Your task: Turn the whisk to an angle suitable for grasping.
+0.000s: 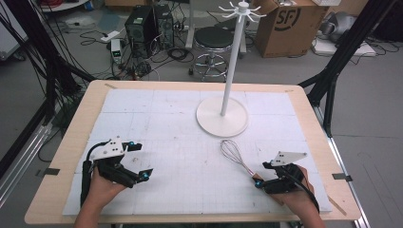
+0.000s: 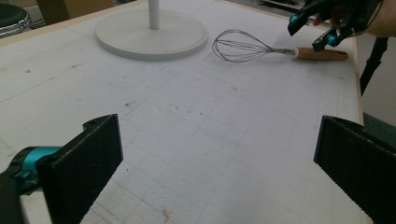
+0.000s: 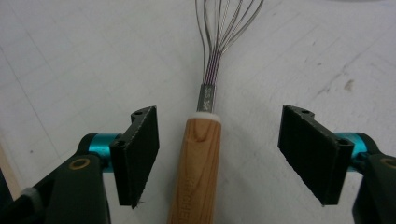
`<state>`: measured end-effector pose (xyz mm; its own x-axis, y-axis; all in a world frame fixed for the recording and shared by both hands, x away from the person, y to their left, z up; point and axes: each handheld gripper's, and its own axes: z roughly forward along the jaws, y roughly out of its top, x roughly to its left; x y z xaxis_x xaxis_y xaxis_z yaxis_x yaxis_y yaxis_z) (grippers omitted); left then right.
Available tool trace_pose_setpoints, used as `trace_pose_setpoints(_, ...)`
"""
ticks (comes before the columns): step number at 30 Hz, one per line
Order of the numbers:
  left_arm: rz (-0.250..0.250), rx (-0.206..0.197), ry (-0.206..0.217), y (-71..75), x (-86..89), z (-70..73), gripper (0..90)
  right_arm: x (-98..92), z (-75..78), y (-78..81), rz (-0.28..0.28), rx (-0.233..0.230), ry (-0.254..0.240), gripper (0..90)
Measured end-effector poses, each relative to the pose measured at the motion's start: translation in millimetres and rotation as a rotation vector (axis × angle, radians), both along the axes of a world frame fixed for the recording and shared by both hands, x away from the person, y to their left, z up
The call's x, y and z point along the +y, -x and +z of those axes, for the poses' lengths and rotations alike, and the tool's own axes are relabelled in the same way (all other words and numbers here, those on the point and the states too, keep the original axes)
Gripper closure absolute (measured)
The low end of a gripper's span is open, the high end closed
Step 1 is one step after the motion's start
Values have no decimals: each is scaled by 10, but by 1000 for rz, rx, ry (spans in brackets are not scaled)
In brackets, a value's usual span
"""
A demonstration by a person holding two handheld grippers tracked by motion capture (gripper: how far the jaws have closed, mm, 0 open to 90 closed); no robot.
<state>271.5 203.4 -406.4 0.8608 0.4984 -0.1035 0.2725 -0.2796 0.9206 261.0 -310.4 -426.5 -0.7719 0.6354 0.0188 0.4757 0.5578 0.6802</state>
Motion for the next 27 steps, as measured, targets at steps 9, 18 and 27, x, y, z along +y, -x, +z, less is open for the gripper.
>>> trace_pose_setpoints(9,1,0,-18,-6,-8,-8,17,28,-28,3,8,48,33,430)
trace_pose_setpoints(18,-6,4,-18,-7,-24,-13,17,78,-86,-2,27,75,84,585)
trace_pose_setpoints(27,-17,10,-19,-6,-32,-15,17,84,-87,-23,37,71,85,703)
